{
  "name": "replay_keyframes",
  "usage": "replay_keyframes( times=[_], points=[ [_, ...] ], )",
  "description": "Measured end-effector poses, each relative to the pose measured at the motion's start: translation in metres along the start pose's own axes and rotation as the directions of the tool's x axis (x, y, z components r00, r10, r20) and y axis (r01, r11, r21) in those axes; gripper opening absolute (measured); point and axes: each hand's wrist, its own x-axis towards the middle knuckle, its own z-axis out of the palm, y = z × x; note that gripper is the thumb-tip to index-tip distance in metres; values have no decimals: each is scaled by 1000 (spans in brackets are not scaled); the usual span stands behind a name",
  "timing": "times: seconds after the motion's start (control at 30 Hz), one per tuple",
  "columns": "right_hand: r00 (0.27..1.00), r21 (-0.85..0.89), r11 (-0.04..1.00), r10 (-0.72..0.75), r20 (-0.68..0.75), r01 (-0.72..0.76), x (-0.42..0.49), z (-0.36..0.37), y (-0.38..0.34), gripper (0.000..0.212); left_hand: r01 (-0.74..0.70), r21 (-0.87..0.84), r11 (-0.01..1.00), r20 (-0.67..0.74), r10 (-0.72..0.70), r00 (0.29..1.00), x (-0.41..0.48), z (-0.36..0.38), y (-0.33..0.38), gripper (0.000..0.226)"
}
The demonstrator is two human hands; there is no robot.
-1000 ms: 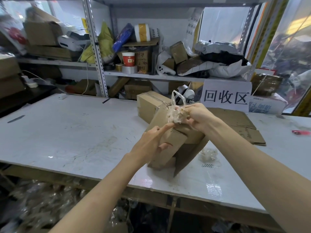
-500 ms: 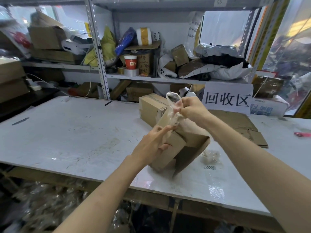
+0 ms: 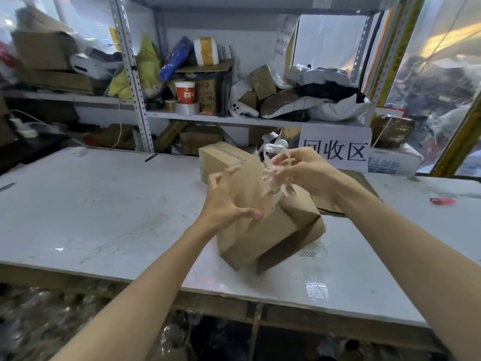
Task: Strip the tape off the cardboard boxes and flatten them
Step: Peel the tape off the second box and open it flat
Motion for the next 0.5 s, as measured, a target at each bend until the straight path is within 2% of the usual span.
replay_keyframes(
  times=[0.03,0.1,0.17,0.23,0.3,0.37,0.43,0.5],
  points=[
    [999,59,998,-17,35,15,-1,1,1,18,-55,76,996,-9,56,998,3,-7,5,115],
    [990,113,993,-56,128,41,-1,3,3,23,-180,258,949,65,169,983,9,-22,13,119],
    [974,98,992,-100,203,81,-1,6,2,25,-283,420,862,175,228,958,14,-34,18,105],
    [975,38,992,-125,186,120,-1,9,2,28,-319,520,793,230,229,946,15,-37,17,87],
    [989,-68,988,-136,56,140,2,10,3,37,-248,538,805,190,171,967,12,-37,14,79],
    [985,-170,974,-163,-63,150,3,10,5,40,-146,537,831,83,120,989,8,-37,7,77],
    [982,-221,964,-170,-83,148,2,11,6,34,-70,549,833,-2,84,996,4,-38,0,78],
    [990,-245,961,-139,-34,126,-2,14,8,25,-33,575,817,-43,70,997,3,-37,-3,79]
  ],
)
